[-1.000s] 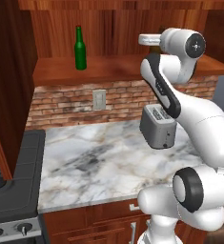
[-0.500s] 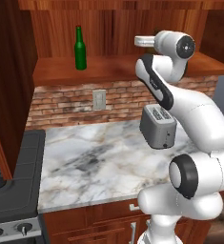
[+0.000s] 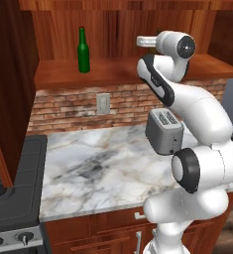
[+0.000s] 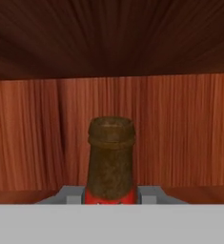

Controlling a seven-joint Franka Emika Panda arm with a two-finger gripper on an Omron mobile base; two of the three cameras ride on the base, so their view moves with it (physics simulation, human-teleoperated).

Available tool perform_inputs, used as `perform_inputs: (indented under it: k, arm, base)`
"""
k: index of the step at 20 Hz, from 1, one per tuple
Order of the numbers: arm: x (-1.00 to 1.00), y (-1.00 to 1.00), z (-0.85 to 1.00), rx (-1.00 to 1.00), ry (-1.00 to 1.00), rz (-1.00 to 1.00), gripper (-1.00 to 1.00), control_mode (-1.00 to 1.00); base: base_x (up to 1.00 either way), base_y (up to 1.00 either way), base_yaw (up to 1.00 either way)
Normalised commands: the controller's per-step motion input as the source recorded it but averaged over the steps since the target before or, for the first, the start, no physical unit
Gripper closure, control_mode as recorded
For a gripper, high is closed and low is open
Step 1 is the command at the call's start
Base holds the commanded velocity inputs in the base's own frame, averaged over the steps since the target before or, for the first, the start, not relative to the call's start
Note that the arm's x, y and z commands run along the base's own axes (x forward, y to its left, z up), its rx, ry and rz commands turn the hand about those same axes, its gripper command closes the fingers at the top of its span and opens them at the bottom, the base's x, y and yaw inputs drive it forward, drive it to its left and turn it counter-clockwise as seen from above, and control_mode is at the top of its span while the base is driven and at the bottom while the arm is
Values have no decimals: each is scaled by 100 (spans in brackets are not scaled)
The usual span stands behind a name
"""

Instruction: Sort all alcoholic drinks to one cabinet, and non-alcoholic drinks to the other.

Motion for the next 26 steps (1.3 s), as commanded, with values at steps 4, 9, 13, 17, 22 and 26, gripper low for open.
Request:
perform_inputs:
  k: [4, 9, 13, 17, 22, 26]
  arm:
    - [23, 0, -10, 0, 1, 0, 100, -100]
    - [14, 0, -28, 0, 1, 0, 100, -100]
    - [14, 2, -41, 0, 0, 0, -100, -100]
    - [19, 0, -29, 0, 1, 0, -100, -100]
    - [6, 0, -6, 0, 0, 0, -100, -100]
    - [-7, 0, 0, 0, 0, 1, -100, -100]
  base:
    - [0, 0, 0]
    - [0, 0, 0]
    - [0, 0, 0]
    - [0, 0, 0]
    - [0, 0, 0]
    - [0, 0, 0]
